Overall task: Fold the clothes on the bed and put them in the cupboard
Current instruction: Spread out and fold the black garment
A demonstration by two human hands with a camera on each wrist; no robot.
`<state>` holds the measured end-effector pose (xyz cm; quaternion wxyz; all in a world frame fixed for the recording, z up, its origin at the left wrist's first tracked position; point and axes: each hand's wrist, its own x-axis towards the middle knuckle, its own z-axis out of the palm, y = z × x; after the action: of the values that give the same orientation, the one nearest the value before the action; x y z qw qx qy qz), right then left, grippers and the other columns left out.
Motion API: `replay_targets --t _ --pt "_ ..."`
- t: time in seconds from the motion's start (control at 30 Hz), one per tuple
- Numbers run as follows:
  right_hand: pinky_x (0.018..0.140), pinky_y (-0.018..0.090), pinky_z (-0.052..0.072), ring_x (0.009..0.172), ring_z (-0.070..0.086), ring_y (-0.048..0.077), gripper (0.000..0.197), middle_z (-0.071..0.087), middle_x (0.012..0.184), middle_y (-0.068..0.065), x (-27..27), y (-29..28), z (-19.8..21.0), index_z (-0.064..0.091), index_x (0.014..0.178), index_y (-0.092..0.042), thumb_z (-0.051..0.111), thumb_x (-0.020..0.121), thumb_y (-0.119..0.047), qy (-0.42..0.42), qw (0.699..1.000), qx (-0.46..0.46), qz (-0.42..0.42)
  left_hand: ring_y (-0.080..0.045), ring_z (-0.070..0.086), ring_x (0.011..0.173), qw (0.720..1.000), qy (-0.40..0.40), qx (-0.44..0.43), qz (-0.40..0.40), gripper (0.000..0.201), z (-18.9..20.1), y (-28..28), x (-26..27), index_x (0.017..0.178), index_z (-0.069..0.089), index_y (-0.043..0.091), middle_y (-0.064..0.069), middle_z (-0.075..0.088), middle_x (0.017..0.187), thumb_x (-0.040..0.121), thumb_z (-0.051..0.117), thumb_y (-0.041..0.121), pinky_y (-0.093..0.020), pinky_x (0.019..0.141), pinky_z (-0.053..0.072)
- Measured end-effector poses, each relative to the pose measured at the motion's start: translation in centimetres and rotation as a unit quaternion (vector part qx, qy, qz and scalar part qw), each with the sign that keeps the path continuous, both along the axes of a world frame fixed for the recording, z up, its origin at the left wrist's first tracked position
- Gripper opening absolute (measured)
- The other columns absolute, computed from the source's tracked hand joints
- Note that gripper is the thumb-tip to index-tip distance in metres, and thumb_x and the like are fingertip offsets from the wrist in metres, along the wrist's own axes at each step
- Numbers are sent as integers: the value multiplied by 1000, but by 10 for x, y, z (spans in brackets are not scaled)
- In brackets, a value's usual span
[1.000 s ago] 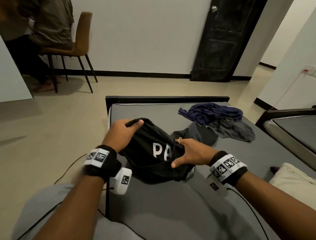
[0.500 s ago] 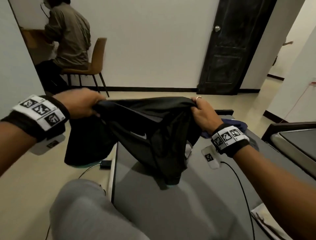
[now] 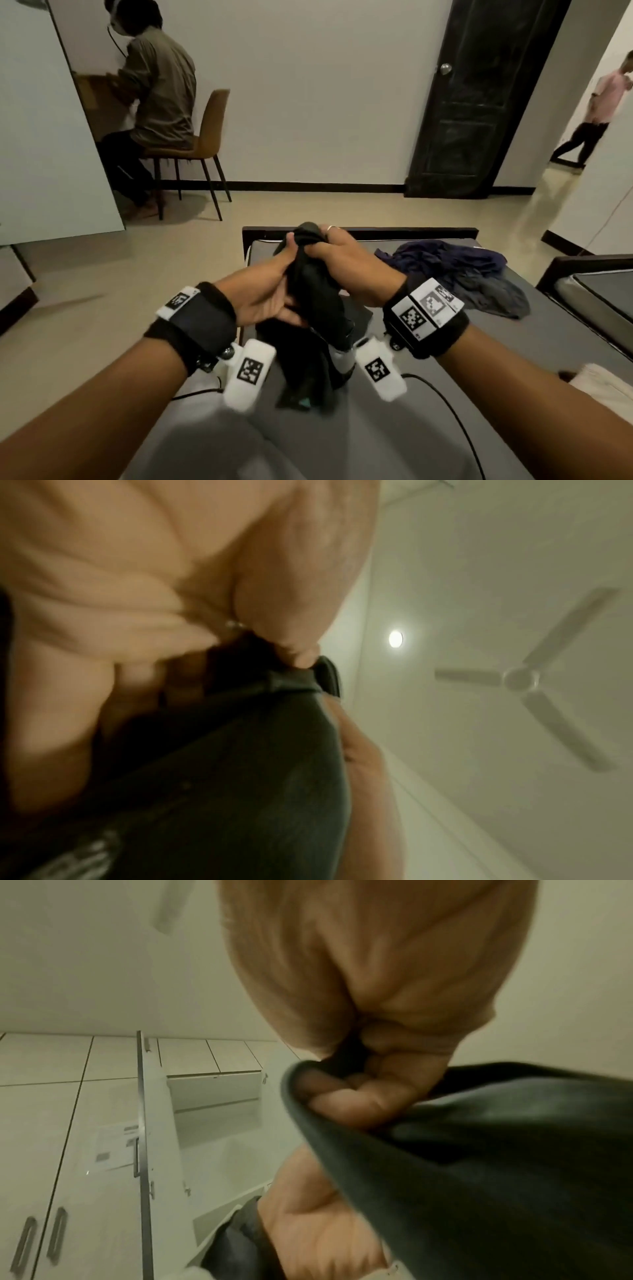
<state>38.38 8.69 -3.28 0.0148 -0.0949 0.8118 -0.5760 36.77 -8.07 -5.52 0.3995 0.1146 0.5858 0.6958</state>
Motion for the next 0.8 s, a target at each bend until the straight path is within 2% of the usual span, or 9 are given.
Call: replay_targets --t 0.1,0.17,0.27,0.33,0.43,0.53,0.6,0.7,0.8 --pt "103 61 45 104 63 36 28 61 123 31 4 4 -9 54 125 -8 49 98 -4 -15 999 -22 32 -36 68 107 987 -5 20 159 44 12 -3 -15 139 52 13 -16 66 127 104 44 37 -57 82 56" --pt "94 59 50 100 64 39 29 62 120 32 13 8 -16 49 130 -8 50 102 -4 -41 993 -4 106 -35 67 109 978 0 -2 207 35 18 -8 -18 136 52 5 -18 64 128 104 46 20 -53 79 57" --pt "67 40 60 81 69 35 38 65 90 18 28 12 -25 44 136 -15 57 100 -9 -116 962 33 243 -29 68 99 968 40 -34 244 26 22 -9 -12 124 56 1 -20 67 115 101 45 5 -41 74 60" --pt "68 32 58 81 70 26 34 68 89 7 26 15 -27 53 132 -16 60 99 -10 -75 964 49 250 -24 65 80 961 71 -56 262 24 22 -9 -8 113 59 5 -18 66 95 97 42 4 -30 64 58" --pt "83 29 53 97 65 8 37 67 109 -8 -3 28 -33 62 128 -17 71 93 -16 69 991 61 94 -31 62 87 978 102 -53 177 30 21 -14 -8 120 59 3 -24 65 104 94 45 5 -38 80 53" --pt "107 35 43 135 43 10 90 39 151 -5 -29 33 -46 31 152 -32 84 80 -22 72 990 99 68 -27 67 94 969 215 -122 9 21 24 -15 -1 110 69 12 -17 71 109 94 56 6 -40 90 56" --pt "112 29 38 139 37 10 98 32 155 -4 -38 26 -58 21 157 -25 83 80 -15 59 978 149 135 -21 70 92 932 308 -173 -78 19 31 -12 6 105 72 15 -8 73 103 93 61 6 -31 84 57" --pt "103 33 47 117 53 15 48 55 127 3 -42 8 -75 50 137 -7 67 92 -4 72 949 257 170 -9 69 88 839 452 -273 -133 17 45 -13 15 102 73 24 5 73 95 91 67 13 -20 80 55" --pt "81 38 51 98 62 30 23 65 108 14 -47 5 -89 62 112 -4 65 89 -6 99 921 349 143 1 59 89 712 579 -392 -64 27 60 -27 15 112 66 34 19 63 97 88 72 23 -11 75 43"
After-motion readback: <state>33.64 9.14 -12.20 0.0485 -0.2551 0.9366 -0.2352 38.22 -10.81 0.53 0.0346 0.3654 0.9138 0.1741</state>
